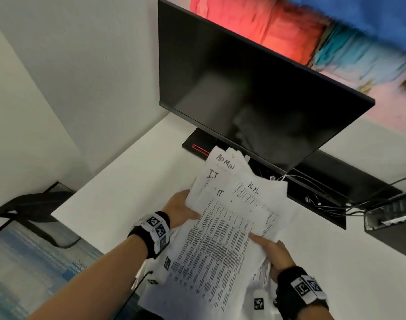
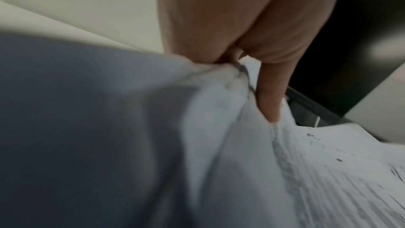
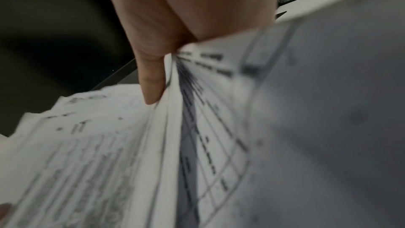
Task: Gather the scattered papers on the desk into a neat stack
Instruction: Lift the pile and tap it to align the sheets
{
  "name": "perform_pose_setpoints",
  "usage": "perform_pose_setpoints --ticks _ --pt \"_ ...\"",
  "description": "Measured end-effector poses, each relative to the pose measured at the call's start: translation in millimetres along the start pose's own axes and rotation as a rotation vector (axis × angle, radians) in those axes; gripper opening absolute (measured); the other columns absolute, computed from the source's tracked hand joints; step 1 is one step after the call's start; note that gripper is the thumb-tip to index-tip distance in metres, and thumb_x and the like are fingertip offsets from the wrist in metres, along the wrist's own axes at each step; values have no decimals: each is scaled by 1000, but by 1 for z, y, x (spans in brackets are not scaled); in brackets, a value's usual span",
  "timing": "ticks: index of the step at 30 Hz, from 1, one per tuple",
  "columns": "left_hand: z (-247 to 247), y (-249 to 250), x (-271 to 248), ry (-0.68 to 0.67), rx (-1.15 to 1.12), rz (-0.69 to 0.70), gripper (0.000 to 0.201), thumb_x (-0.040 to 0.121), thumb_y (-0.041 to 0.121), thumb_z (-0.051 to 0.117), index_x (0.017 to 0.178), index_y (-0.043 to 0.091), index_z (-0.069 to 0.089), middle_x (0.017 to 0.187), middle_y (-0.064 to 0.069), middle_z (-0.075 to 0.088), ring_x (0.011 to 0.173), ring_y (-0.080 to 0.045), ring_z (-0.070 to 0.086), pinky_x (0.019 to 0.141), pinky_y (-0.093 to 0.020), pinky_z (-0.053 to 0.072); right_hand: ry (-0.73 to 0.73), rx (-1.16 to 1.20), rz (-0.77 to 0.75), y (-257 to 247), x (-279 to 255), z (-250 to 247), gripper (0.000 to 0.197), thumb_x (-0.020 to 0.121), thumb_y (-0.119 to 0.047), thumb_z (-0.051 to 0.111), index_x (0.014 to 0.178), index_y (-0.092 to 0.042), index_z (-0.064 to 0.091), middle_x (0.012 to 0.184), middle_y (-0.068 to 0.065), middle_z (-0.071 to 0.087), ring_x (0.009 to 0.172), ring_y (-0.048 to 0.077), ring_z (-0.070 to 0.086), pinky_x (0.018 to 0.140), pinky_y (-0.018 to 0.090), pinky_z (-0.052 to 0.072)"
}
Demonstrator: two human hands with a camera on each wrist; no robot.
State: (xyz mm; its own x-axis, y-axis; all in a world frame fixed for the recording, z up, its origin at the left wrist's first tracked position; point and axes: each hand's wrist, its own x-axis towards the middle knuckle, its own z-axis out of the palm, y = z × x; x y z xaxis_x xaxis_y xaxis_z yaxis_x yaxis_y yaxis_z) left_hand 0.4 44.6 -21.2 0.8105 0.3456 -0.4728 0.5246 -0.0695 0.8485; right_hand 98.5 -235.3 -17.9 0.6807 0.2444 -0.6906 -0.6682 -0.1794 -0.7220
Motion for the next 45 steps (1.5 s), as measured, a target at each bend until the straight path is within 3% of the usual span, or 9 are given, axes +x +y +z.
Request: perform_pose_setpoints --ticks 4,8,14,18,22,27,31,38,45 --pt "-43 19 -33 -79 -338 67 66 68 2 86 130 11 63 122 -11 74 114 -31 70 98 -52 54 -245 85 -40 -23 -32 9 51 81 -9 71 129 3 62 122 23 71 111 38 69 98 53 51" --pt "-62 56 -59 -118 -349 150 51 75 -2 80 124 4 68 115 -12 77 109 -31 73 91 -48 58 -284 47 -307 -59 -60 40 49 82 0 70 130 -4 62 124 19 71 114 36 68 98 58 50" --pt "-68 121 -82 90 -380 440 45 71 6 86 114 5 73 109 -10 79 103 -25 76 87 -44 61 -89 -4 -850 -119 -113 69 41 80 8 70 115 -13 65 100 -7 80 97 11 75 77 22 59" --pt "-70 146 -87 143 -382 633 57 69 7 89 122 4 68 113 -9 77 107 -21 74 89 -38 60 -86 -40 -1032 -141 -129 67 39 80 9 71 112 -12 66 103 -5 78 102 11 73 84 23 57" --pt "-66 137 -67 133 -356 653 77 63 13 94 131 4 59 123 -10 73 115 -24 71 98 -44 56 -98 -87 -890 -125 -93 57 54 75 2 77 126 4 61 117 14 74 109 24 71 88 30 57" --pt "-55 113 -43 228 -331 578 84 50 27 96 121 8 56 111 -8 70 105 -24 72 84 -38 61 -50 -115 -654 -95 -42 52 53 74 -12 81 125 -15 65 114 4 76 104 14 72 93 42 55" --pt "-53 112 -31 240 -370 540 64 63 14 94 118 5 63 111 -17 73 102 -26 73 83 -39 62 2 -169 -655 -99 -30 58 48 77 -12 81 121 -25 68 111 -4 76 95 0 71 82 24 53" --pt "-51 141 -23 311 -476 542 20 80 7 80 100 8 76 97 -7 81 90 -18 78 80 -38 64 38 -76 -586 -105 -12 45 69 72 -11 85 134 -18 55 124 2 71 115 18 67 103 42 50" --pt "-82 132 -8 83 -1000 478 48 93 6 62 140 1 55 136 -22 63 124 -37 63 100 -54 53 -13 102 -293 -65 -9 22 114 31 -47 98 127 -5 54 124 10 69 110 17 69 106 41 44"
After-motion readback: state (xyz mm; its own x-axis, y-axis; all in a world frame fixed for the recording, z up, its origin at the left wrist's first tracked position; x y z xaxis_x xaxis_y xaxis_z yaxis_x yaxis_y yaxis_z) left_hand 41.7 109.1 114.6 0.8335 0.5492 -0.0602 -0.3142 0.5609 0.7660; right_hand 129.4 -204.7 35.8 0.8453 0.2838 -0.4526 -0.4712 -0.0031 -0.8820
